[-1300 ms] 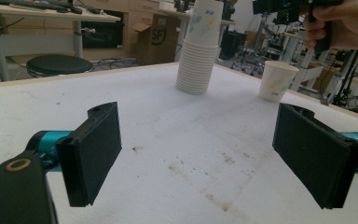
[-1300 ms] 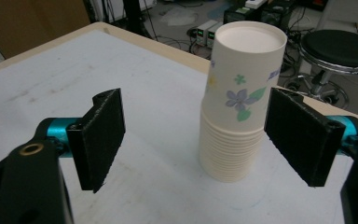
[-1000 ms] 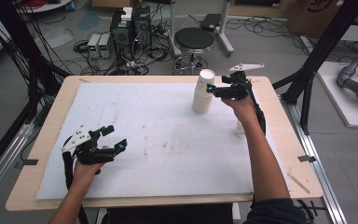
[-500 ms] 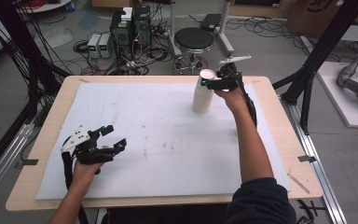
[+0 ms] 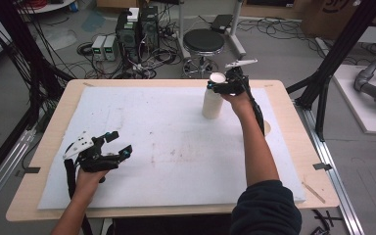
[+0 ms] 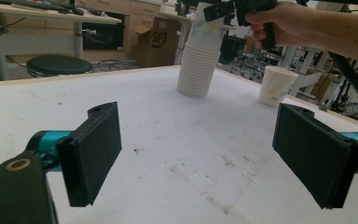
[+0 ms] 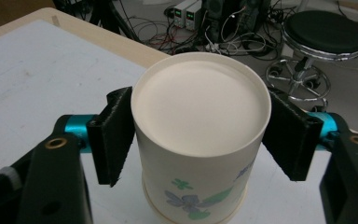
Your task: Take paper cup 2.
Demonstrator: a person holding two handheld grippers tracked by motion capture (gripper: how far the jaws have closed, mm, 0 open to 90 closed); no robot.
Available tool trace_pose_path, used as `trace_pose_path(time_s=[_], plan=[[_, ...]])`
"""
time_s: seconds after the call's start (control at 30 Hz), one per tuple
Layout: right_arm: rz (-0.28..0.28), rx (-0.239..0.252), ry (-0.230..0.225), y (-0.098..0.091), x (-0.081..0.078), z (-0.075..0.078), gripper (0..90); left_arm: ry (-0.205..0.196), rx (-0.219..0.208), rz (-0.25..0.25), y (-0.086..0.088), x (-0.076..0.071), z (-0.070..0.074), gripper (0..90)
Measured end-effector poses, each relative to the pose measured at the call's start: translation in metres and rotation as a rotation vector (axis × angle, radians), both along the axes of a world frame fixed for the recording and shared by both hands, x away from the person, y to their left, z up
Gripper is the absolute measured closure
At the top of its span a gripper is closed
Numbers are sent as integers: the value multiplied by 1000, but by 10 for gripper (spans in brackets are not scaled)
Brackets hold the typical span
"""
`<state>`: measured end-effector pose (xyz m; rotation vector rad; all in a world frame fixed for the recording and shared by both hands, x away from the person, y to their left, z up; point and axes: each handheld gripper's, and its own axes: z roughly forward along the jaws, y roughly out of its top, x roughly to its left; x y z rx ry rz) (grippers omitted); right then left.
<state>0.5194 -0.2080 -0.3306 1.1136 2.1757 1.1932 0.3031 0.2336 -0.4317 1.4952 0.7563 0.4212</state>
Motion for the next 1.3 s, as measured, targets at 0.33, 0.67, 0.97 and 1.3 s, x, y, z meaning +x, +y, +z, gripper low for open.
trace_pose_path(time_s=[0.33,0.67,0.97,1.3], plan=[[-2,10,-26,-1,-2,4,343,5,2,-3,-1,0,0,154],[-4,53,-53,-5,-6,17,350,5,4,-6,-1,1,-1,155],[4,0,-37,1,-5,23,350,10,-1,-10,-1,0,-1,156],[-8,-1,-36,2,-3,23,349,15,-4,-17,-1,0,-1,156]])
